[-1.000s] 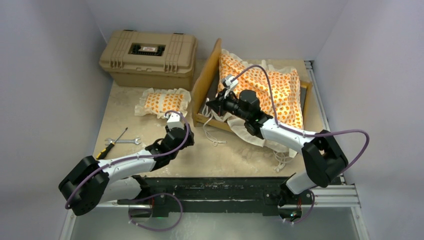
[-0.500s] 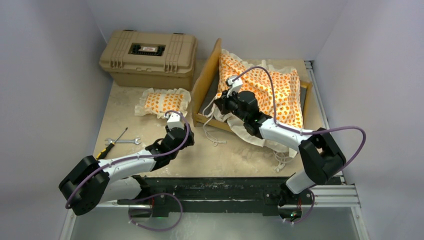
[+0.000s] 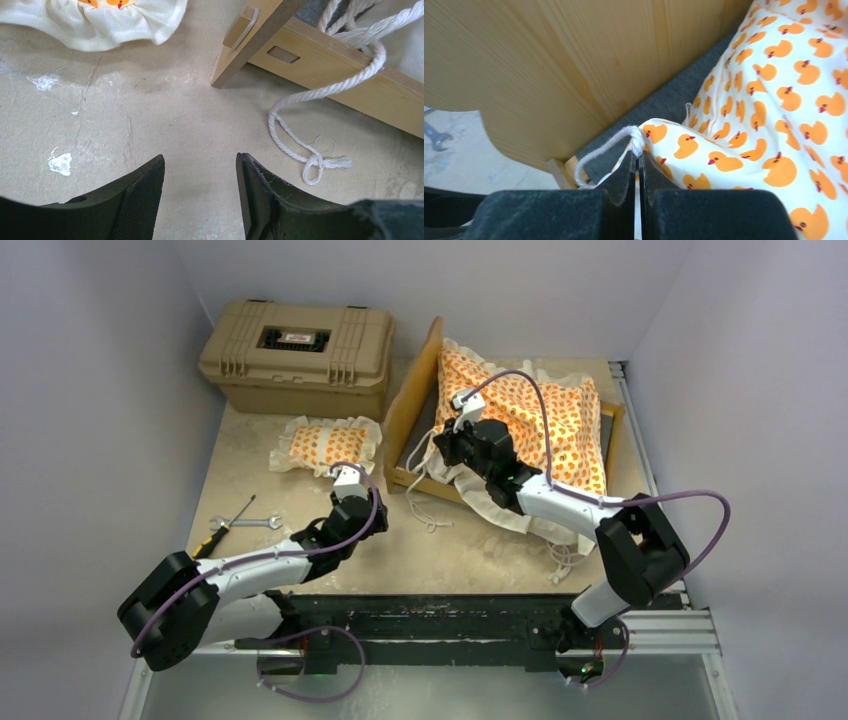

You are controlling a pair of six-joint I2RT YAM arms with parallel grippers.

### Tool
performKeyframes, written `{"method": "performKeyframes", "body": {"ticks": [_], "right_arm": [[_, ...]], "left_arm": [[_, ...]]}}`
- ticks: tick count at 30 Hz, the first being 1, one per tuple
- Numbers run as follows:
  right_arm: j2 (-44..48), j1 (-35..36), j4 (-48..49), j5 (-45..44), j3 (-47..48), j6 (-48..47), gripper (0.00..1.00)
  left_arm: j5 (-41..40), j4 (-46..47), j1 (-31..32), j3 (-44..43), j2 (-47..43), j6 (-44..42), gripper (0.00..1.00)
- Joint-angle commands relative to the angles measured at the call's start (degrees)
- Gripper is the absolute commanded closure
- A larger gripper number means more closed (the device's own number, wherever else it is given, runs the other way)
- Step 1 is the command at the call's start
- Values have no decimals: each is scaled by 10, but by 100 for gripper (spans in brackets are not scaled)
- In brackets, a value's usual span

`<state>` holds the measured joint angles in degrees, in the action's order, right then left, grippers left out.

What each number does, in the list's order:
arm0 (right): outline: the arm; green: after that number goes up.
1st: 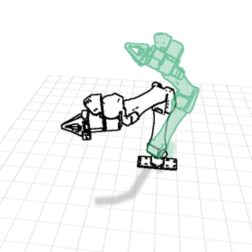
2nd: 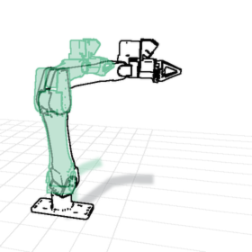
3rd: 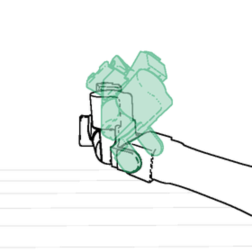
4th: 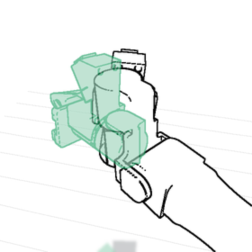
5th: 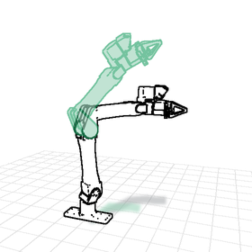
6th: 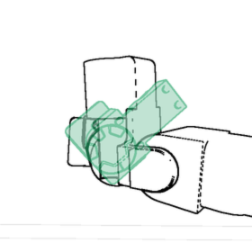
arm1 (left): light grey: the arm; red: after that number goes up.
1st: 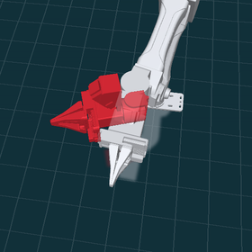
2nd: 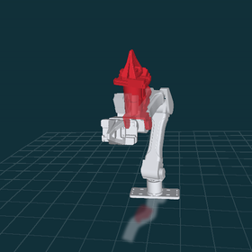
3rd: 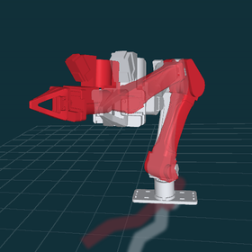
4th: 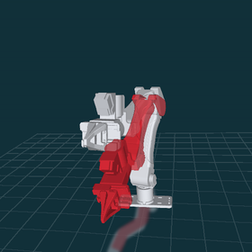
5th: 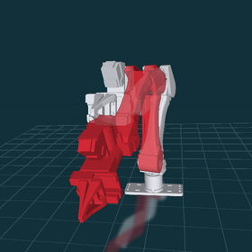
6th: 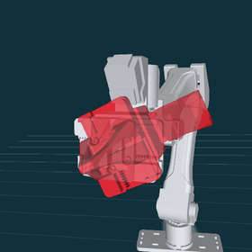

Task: Set up the pet bed
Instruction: Cross the ropes on the bed frame.

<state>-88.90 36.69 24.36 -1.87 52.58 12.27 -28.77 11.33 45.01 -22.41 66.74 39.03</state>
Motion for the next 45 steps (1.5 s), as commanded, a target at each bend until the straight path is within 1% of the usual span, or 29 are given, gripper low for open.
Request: {"method": "performKeyframes", "body": {"ticks": [1,5,9,15,20,25,36,45], "right_arm": [[5,-1,4,-48,16,-51,100],[11,-1,26,-40,17,-84,100],[7,-1,39,-28,16,-82,100],[8,0,63,39,6,-90,100],[6,6,63,74,5,-94,100],[-4,16,60,75,7,-91,100],[-28,39,53,47,13,-97,100],[-3,52,42,-3,-11,-108,100]], "left_arm": [[-6,14,-4,11,-14,10,46],[-7,17,-4,11,-12,10,46],[-5,19,-4,10,-11,11,46],[-8,16,-4,11,-15,10,46],[-5,20,-3,11,-11,10,46],[-4,21,-4,10,-10,10,46],[-5,22,-4,11,-11,9,46],[-6,21,-4,13,-14,9,46]]}}
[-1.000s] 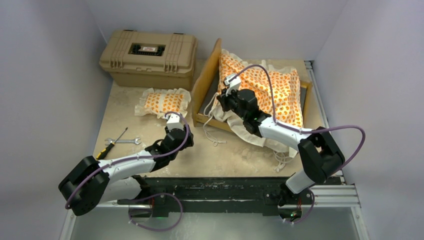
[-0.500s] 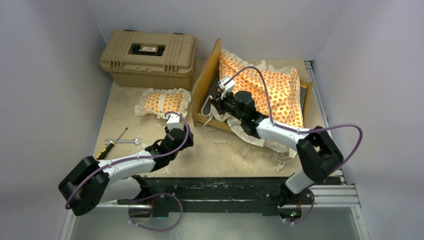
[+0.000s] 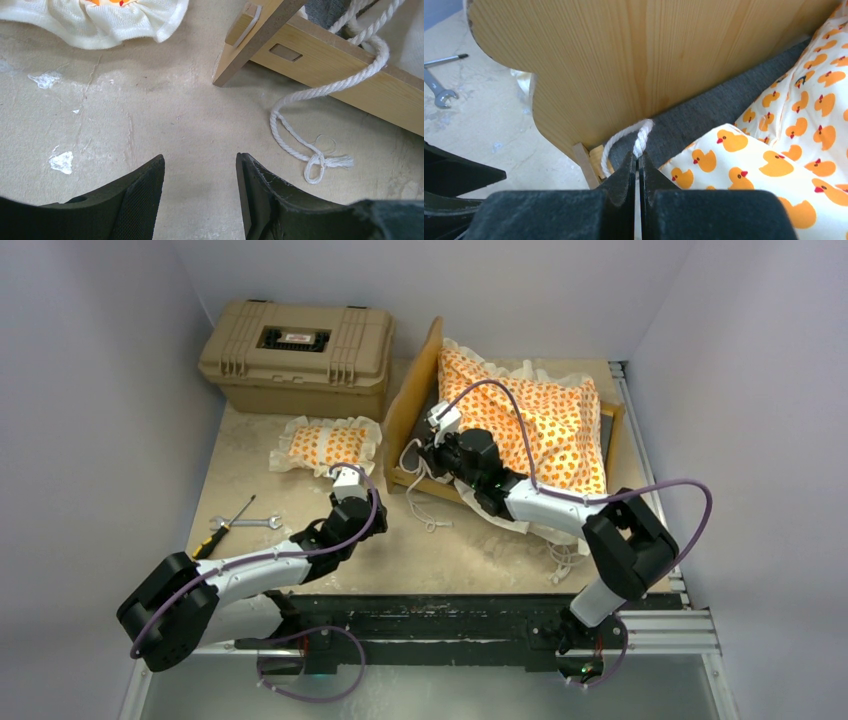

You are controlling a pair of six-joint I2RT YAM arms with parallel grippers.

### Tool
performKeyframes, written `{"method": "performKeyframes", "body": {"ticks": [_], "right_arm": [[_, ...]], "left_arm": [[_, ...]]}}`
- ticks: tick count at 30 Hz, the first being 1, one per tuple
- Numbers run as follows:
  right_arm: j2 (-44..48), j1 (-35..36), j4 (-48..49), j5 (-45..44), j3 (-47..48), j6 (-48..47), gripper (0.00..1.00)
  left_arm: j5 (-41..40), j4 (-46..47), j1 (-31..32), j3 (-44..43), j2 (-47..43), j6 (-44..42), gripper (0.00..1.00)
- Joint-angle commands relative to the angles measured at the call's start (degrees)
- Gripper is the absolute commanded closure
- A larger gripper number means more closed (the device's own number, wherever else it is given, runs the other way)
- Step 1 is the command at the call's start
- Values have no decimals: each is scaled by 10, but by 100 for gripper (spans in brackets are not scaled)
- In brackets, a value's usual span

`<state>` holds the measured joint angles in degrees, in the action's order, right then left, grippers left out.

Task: Set up the pet bed
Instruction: Cross the ropes on the bed frame.

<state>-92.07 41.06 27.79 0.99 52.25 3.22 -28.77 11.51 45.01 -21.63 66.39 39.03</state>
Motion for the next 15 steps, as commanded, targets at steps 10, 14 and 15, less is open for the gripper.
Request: {"method": "performKeyframes", "body": {"ticks": [10,14,15], "right_arm": [[28,47,4,-39,-13,-30,100],[17,52,9,-46,-19,-24,100],[14,52,10,-52,-21,-22,100]], "left_arm": [[-5,16,-4,5,-19,8,46],[-6,15,-3,5,-22,7,46],[-5,16,-4,5,-21,7,46]]}}
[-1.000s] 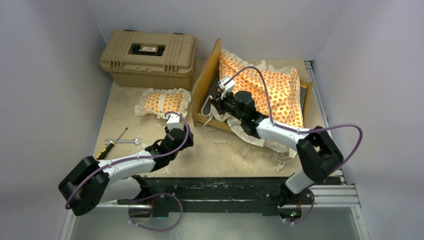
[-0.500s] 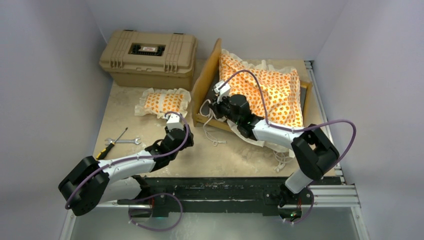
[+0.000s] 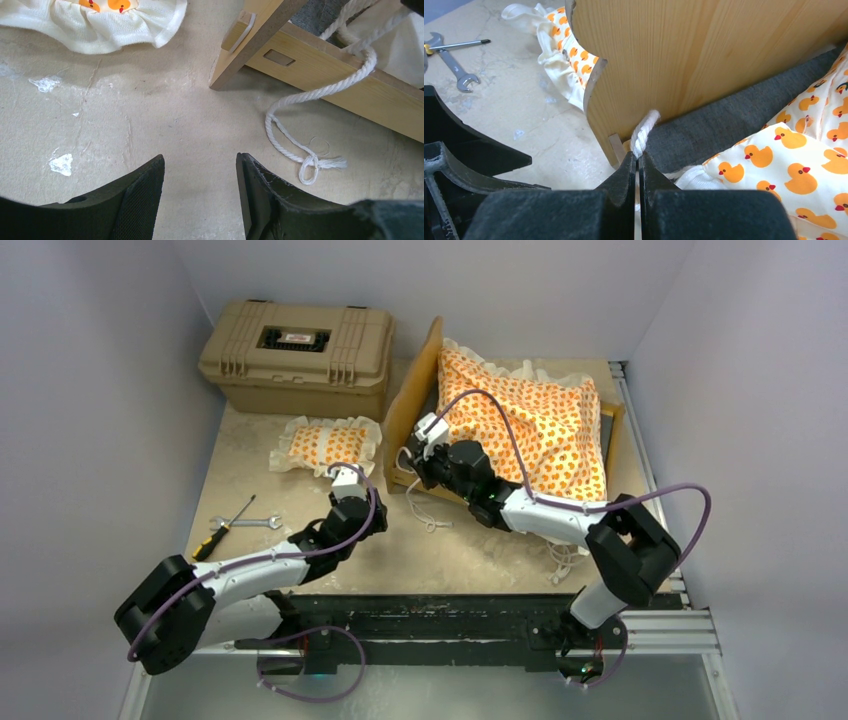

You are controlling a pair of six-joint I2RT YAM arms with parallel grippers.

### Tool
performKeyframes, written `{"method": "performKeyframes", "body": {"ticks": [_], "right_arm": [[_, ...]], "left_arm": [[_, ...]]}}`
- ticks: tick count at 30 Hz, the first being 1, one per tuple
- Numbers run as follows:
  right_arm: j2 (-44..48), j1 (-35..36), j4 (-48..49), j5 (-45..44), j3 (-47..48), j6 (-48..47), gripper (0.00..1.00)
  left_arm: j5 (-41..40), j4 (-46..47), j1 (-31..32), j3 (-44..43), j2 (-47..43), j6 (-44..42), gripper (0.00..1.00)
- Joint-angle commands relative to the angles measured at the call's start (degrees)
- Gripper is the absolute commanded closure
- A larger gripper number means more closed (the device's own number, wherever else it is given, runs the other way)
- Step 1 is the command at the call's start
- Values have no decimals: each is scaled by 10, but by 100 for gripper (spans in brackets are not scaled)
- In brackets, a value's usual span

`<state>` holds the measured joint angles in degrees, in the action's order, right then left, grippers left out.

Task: Set up the pet bed
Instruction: Cross the ropes on the bed frame.

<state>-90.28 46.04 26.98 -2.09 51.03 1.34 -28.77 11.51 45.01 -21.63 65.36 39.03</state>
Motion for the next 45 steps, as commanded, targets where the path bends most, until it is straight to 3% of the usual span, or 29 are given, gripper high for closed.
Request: {"method": "performKeyframes", "body": {"ticks": [1,12,24,25,26,27,32,41,45], "right_arm": [[-7,2,18,-29,-10,-2,100],[-25,3,1,-68,-7,11,100],[74,2,-52,-57,0,11,100],[82,3,-57,-53,-3,20,69],[88,3,-63,-49,-7,23,58],[94,2,-68,-45,-11,23,55],[81,3,-63,-33,-21,27,62],[56,2,-69,5,-6,47,60],[88,3,-72,12,-53,83,60]], "left_arm": [[-5,15,-4,5,-11,7,46],[-3,15,-4,5,-13,6,46],[22,33,-4,-5,-2,-12,46],[27,37,-3,-6,0,-13,45],[30,41,-4,-6,1,-14,45],[32,44,-3,-8,3,-16,45],[38,53,-3,-11,11,-16,45],[34,51,-4,-9,-1,-25,45],[40,74,-3,-19,18,-33,45]]}}
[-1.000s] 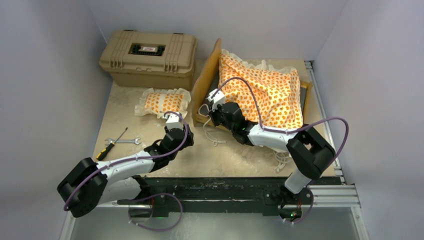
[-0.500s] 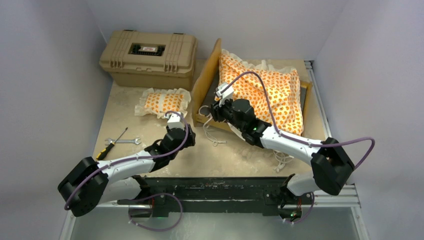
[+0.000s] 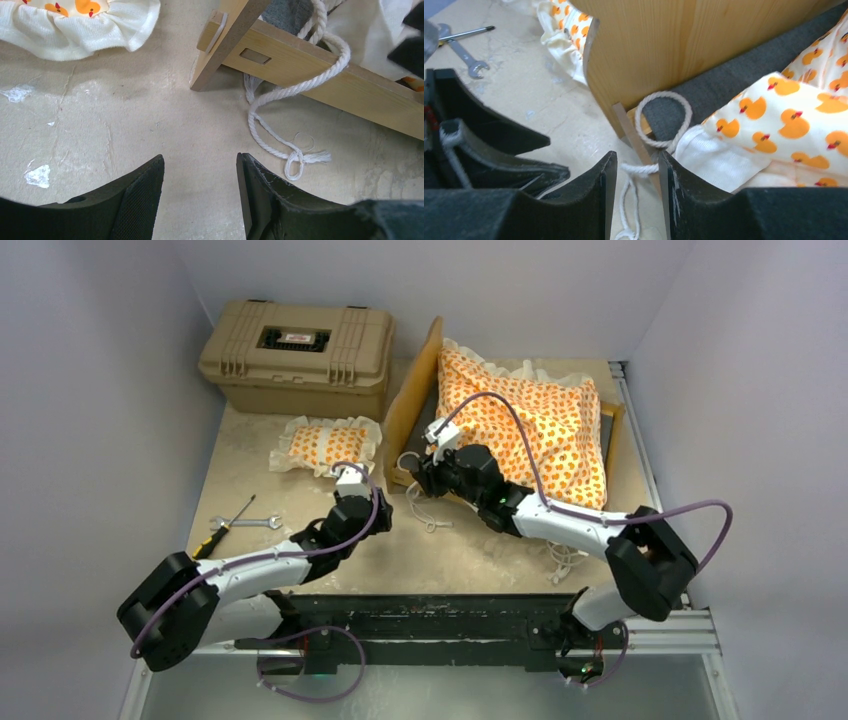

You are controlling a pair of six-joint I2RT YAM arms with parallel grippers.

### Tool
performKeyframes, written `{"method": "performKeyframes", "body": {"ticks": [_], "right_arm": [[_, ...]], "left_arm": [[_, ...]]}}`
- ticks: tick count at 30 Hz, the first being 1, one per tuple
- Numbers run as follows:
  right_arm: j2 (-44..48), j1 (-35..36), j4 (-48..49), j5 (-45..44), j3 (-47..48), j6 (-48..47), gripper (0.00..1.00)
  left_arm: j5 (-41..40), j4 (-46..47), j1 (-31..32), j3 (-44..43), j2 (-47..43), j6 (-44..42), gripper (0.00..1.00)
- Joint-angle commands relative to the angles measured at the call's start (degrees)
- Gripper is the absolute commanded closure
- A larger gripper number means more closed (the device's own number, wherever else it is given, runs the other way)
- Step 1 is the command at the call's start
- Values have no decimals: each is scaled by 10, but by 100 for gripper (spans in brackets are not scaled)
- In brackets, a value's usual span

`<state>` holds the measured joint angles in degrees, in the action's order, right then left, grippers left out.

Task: Set up the pet bed
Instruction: Cross the ropes on the bed frame.

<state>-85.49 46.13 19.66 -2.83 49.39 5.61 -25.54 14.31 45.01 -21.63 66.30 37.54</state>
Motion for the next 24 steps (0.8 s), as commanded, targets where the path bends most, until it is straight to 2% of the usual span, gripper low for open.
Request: {"method": "performKeyframes", "body": {"ticks": [1,9,17,24], "right_arm": [[49,2,3,18,-51,51,60],[116,2,3,-37,-124,99,59],[137,2,3,-40,-138,104,59],[145,2,12,-43,-148,103,59]], "left_arm": [[11,55,-3,-21,17,-20,45],[60,181,0,-38,132,-44,45],[24,274,17,-65,261,-22,45],[-32,276,31,-80,291,-3,45]]}}
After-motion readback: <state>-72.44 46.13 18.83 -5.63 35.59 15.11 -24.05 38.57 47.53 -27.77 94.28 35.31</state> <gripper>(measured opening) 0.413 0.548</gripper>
